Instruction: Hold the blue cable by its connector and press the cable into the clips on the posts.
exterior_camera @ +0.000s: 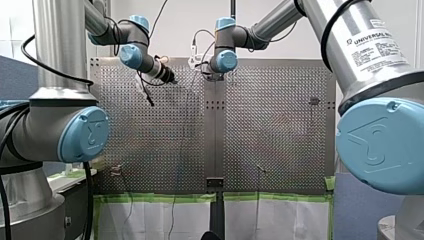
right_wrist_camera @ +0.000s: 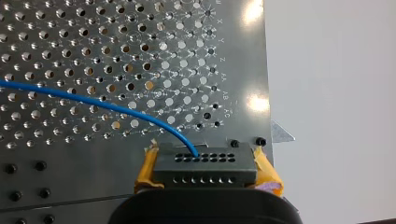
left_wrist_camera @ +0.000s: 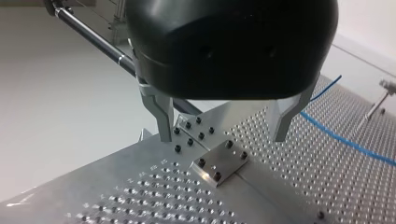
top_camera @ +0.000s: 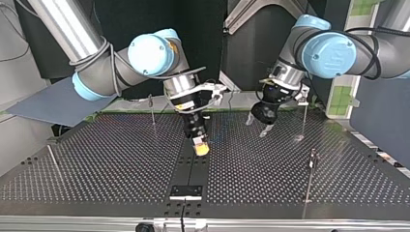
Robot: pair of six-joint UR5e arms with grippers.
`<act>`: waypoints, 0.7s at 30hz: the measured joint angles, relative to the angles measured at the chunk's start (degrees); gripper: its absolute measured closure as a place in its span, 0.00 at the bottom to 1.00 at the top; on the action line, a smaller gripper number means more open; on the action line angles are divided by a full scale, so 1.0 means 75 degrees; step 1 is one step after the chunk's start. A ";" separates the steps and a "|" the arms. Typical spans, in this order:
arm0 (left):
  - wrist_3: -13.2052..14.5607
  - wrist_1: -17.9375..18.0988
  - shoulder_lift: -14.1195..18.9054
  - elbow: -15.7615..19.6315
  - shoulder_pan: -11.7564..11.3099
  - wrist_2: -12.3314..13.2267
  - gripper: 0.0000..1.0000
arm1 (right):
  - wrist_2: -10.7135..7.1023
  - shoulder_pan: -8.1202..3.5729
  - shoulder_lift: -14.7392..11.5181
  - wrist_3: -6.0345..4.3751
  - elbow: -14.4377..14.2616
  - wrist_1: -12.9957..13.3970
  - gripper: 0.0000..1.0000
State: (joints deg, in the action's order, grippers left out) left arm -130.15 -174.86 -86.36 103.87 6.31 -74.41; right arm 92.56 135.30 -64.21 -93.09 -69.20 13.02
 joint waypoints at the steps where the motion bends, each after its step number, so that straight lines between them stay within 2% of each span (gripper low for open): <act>1: -0.0073 0.0016 -0.0031 -0.0001 0.0005 0.0074 0.02 | 0.0000 0.0002 0.0000 0.0000 0.0000 0.0000 1.00; 9: -0.0536 0.0006 -0.0331 -0.0005 0.0056 0.0537 0.02 | -0.0004 0.0004 0.0000 0.0029 -0.0002 -0.0011 1.00; 21: -0.1361 0.0020 -0.0370 -0.0022 0.0142 0.1360 0.02 | 0.0008 0.0001 -0.0001 0.0037 0.0000 -0.0005 1.00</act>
State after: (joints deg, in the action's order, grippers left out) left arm -140.36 -174.71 -89.14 103.71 7.37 -64.21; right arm 92.62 135.30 -64.22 -92.81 -69.20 12.98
